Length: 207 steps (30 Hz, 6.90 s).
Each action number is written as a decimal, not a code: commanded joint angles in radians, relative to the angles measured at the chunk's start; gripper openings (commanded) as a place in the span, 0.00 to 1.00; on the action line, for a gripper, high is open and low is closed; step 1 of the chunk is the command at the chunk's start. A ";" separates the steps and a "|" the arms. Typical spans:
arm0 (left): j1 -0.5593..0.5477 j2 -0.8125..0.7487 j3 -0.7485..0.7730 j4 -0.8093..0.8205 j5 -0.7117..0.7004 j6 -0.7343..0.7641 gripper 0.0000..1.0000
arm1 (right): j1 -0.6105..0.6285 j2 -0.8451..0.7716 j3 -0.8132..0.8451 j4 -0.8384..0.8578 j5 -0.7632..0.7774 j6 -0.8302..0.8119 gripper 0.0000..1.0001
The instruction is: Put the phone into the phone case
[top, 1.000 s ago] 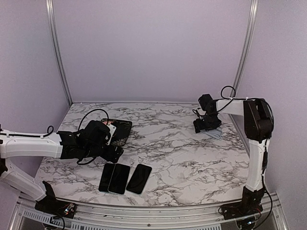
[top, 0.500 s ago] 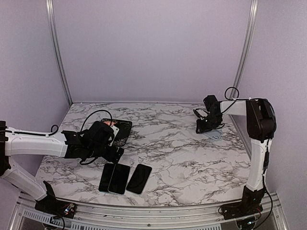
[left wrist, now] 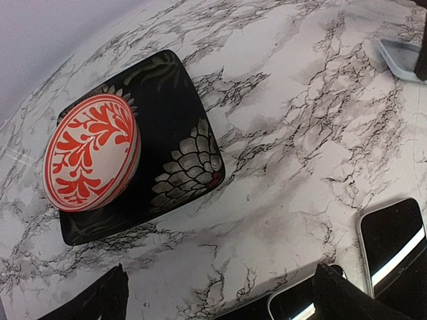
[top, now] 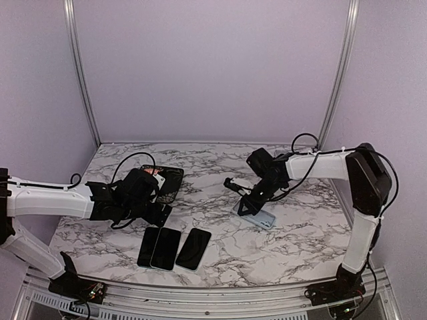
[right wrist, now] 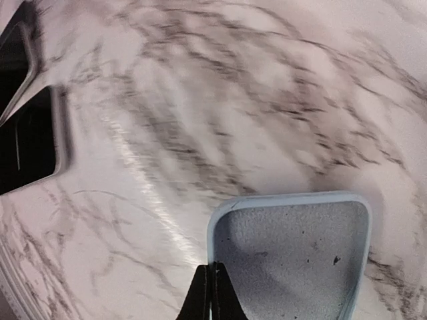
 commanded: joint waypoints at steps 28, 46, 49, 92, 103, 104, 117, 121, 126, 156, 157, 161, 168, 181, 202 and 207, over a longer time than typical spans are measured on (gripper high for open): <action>0.002 0.671 0.668 -0.008 0.600 0.228 0.43 | 0.479 -0.624 -0.645 0.251 0.181 0.886 0.00; -0.027 0.750 0.637 -0.159 0.630 0.330 0.36 | 0.224 -0.344 -0.506 0.317 0.532 0.768 0.00; -0.034 0.737 0.620 -0.158 0.671 0.323 0.36 | 0.203 -0.254 -0.421 0.362 0.491 0.666 0.00; 0.062 -0.288 -0.146 0.180 -0.240 -0.259 0.99 | 0.663 0.226 0.498 -0.318 0.765 0.879 0.99; 0.062 -0.484 -0.281 0.227 -0.209 -0.280 0.99 | 0.741 0.459 0.707 -0.462 0.744 0.885 0.99; 0.062 -0.496 -0.289 0.230 -0.210 -0.280 0.99 | 0.748 0.456 0.704 -0.472 0.749 0.888 0.99; 0.062 -0.480 -0.292 0.226 -0.219 -0.270 0.99 | 0.780 0.325 0.409 -0.532 0.726 0.944 0.99; 0.062 -0.445 -0.279 0.235 -0.205 -0.264 0.99 | 0.781 0.219 0.279 -0.525 0.715 0.957 0.99; 0.061 -0.409 -0.256 0.248 -0.189 -0.243 0.99 | 0.741 0.118 0.207 -0.303 0.482 0.790 0.99; 0.062 -0.387 -0.266 0.266 -0.160 -0.212 0.99 | 0.615 0.240 0.348 -0.429 0.265 0.736 0.85; 0.062 -0.385 -0.265 0.265 -0.158 -0.211 0.99 | 0.617 0.242 0.351 -0.442 0.276 0.741 0.85; 0.061 -0.380 -0.265 0.268 -0.154 -0.212 0.99 | 0.623 0.258 0.359 -0.476 0.312 0.752 0.83; 0.063 -0.364 -0.256 0.266 -0.149 -0.212 0.99 | 0.639 0.247 0.391 -0.456 0.331 0.757 0.58; 0.063 -0.328 -0.226 0.266 -0.148 -0.206 0.99 | 0.618 0.053 0.345 -0.218 0.483 0.755 0.38; 0.065 -0.207 -0.183 0.283 -0.155 -0.185 0.99 | 0.514 -0.201 -0.163 0.260 1.001 1.012 0.29; 0.066 -0.204 -0.181 0.285 -0.154 -0.185 0.99 | 0.504 -0.148 -0.151 0.240 0.929 1.009 0.28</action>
